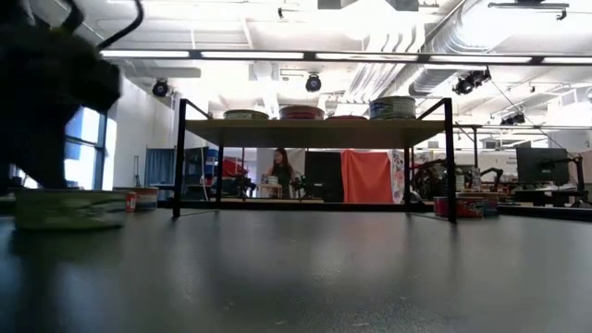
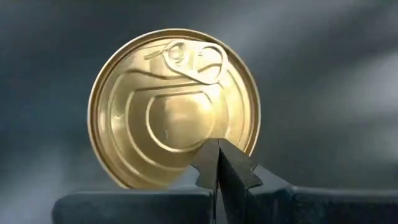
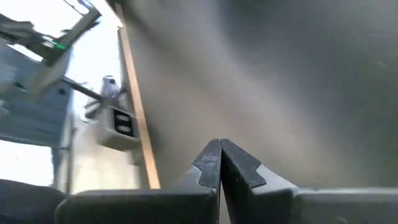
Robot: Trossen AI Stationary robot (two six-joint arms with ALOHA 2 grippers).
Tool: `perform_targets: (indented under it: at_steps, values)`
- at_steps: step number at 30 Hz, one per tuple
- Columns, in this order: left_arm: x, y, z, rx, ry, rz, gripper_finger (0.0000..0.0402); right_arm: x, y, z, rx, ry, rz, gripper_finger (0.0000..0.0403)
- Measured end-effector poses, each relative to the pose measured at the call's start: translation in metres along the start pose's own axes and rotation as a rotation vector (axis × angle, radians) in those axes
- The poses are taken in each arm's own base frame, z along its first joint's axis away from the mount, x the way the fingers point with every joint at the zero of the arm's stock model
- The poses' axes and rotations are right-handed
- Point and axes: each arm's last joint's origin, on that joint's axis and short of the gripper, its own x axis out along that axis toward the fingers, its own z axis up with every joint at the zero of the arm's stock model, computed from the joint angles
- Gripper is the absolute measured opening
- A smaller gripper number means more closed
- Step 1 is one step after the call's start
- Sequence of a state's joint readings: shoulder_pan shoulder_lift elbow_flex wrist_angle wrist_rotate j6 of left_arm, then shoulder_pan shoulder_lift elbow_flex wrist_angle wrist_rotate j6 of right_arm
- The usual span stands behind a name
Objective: Stack canned seafood by type on shelf
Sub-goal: Stack the green tuna can on top of the green tuna can on the shelf
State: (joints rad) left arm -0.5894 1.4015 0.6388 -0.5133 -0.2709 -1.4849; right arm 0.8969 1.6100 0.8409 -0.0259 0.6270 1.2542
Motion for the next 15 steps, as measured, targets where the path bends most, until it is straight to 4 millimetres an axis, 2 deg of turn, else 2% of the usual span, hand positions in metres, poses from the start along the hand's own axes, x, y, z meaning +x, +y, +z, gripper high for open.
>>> perform_targets:
  at_steps: [4, 9, 12, 15]
  values:
    - [0.025, -0.032, -0.002, 0.028, -0.094, -0.127, 0.0, -0.001, 0.019, 0.016, -0.005, -0.028, 0.039, 0.0]
    - [0.051, -0.088, 0.005, 0.138, -0.176, -0.282, 0.0, 0.006, 0.036, 0.054, -0.033, -0.089, 0.027, 0.0]
    - [0.053, -0.123, 0.014, 0.283, -0.198, -0.334, 0.0, 0.011, 0.04, 0.082, -0.037, -0.143, -0.018, 0.0]
    - [0.038, -0.149, 0.024, 0.44, -0.254, -0.367, 0.0, 0.015, 0.037, 0.105, -0.025, -0.128, -0.071, 0.0]
